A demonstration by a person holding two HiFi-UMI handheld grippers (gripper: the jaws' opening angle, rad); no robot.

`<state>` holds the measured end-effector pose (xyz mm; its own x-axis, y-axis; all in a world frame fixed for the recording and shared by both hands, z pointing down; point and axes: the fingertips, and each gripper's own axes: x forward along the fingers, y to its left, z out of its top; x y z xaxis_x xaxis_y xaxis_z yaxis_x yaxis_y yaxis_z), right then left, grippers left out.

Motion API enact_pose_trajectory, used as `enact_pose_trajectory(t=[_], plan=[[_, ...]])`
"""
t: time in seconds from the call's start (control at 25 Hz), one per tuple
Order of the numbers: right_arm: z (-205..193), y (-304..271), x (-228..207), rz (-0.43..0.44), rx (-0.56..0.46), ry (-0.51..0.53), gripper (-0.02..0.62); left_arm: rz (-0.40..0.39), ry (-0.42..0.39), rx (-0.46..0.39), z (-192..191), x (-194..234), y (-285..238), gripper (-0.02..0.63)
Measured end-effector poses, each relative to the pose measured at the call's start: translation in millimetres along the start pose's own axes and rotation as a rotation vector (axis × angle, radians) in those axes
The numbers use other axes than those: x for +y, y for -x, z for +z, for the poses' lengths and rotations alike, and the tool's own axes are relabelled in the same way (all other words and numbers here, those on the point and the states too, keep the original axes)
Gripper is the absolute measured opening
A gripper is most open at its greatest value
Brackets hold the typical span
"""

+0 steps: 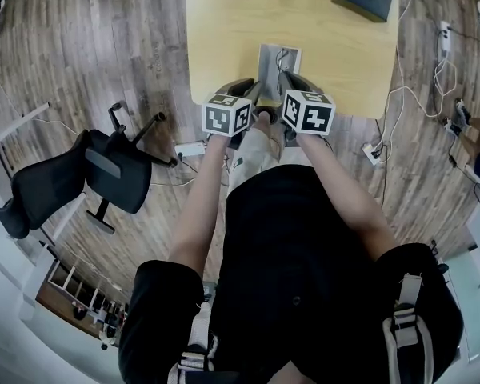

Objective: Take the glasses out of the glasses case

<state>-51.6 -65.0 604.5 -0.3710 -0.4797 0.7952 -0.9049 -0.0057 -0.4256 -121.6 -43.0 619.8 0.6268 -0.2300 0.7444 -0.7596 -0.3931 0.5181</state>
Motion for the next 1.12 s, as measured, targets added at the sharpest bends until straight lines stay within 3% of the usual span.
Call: enact_pose_trajectory(t=[0.36, 0.56, 1.12], plan=[[16.5, 32.4, -7.9, 0.073, -0.016, 0.002, 0.025, 0.085, 0.004, -0.049, 15.4, -15.2, 15.4, 0.058], [28.1, 54.9, -13.8, 0.118, -0.034, 0.009, 0.025, 0.132, 0.021, -0.127, 32.1, -29.0, 32.0, 0.058], [98.2, 118.4, -10.9, 0.225, -0.159, 0.264, 0.025, 0.198, -0.009, -0.320, 85.8, -92.0, 66.2, 0.049]])
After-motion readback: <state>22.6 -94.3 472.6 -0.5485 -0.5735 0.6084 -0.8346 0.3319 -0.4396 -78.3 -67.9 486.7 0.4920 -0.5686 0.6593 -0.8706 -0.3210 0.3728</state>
